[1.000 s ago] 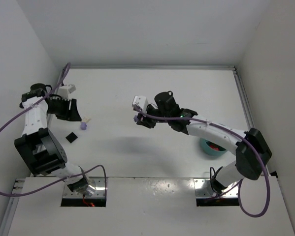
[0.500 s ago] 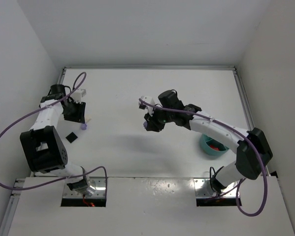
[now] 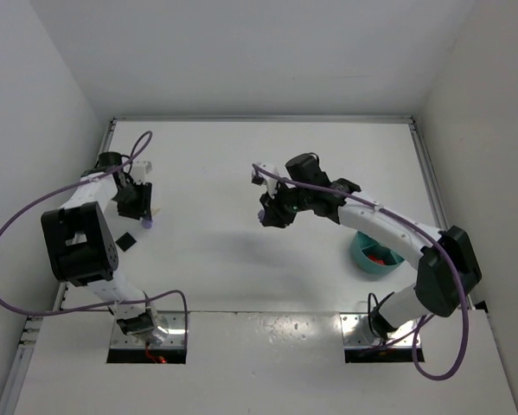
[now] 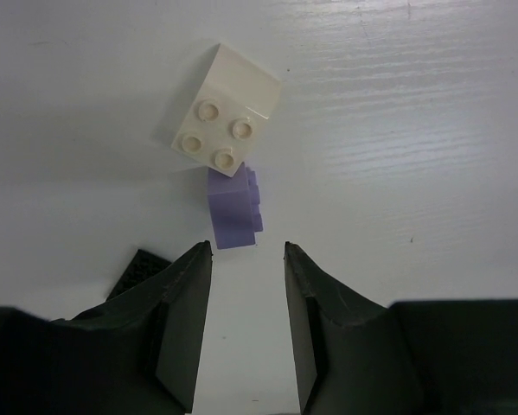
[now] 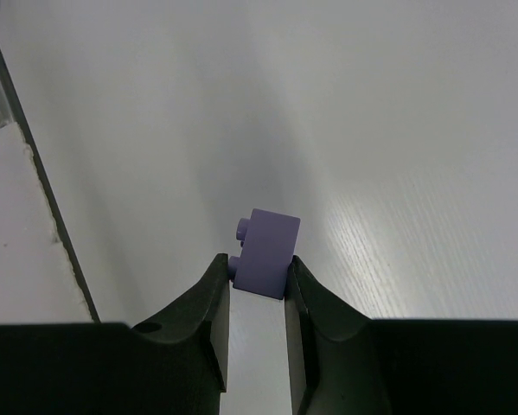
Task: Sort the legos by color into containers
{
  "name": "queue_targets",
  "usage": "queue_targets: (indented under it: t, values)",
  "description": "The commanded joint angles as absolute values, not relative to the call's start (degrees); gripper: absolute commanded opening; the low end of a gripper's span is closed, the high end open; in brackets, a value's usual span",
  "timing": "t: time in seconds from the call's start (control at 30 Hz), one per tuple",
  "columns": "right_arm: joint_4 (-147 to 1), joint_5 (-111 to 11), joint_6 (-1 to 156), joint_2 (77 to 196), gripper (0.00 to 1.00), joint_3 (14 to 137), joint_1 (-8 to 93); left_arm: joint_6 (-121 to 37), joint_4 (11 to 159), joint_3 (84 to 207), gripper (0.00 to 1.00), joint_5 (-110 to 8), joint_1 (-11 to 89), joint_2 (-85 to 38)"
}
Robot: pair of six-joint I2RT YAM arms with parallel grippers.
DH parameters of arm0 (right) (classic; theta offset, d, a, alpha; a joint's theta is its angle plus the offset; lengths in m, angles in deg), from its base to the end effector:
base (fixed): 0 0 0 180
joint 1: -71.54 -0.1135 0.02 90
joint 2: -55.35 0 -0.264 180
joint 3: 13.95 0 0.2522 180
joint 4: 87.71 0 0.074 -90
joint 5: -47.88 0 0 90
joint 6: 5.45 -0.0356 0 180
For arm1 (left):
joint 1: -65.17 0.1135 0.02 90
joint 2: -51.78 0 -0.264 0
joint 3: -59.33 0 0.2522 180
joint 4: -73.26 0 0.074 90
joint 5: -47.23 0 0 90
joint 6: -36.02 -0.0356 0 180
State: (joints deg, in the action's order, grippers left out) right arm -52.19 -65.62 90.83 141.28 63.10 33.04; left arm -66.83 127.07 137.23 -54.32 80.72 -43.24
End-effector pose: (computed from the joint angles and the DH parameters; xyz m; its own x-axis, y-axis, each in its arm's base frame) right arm 0.2468 0.2144 0.2633 -0.4574 -0.4920 -0.7407 -0.8490 0.4895 0.1992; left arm 0.3099 0.0788 0.1993 -0.9321 -0.0332 -0.3606 0.0079 0.9937 -0.1118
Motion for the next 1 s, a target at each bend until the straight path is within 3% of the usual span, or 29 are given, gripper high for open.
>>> queue_targets:
  t: [0.0,0.8,0.97]
  values:
    - [-52.24,-67.08,89.99,139.55,0.03,65.64,34.18,-65.23,125.17,136.28,0.45,-52.97,79.32,-43.84]
    - [-51.1,-68.66,86.65,140.07,0.03,65.64,40.6,-62.16,120.59,135.23,0.42,-47.6,77.12,-49.47]
    - [-51.1,-69.19,86.65,140.07,0.03,65.64,41.13,-61.02,120.59,135.23,0.46,-48.83,77.12,-48.42]
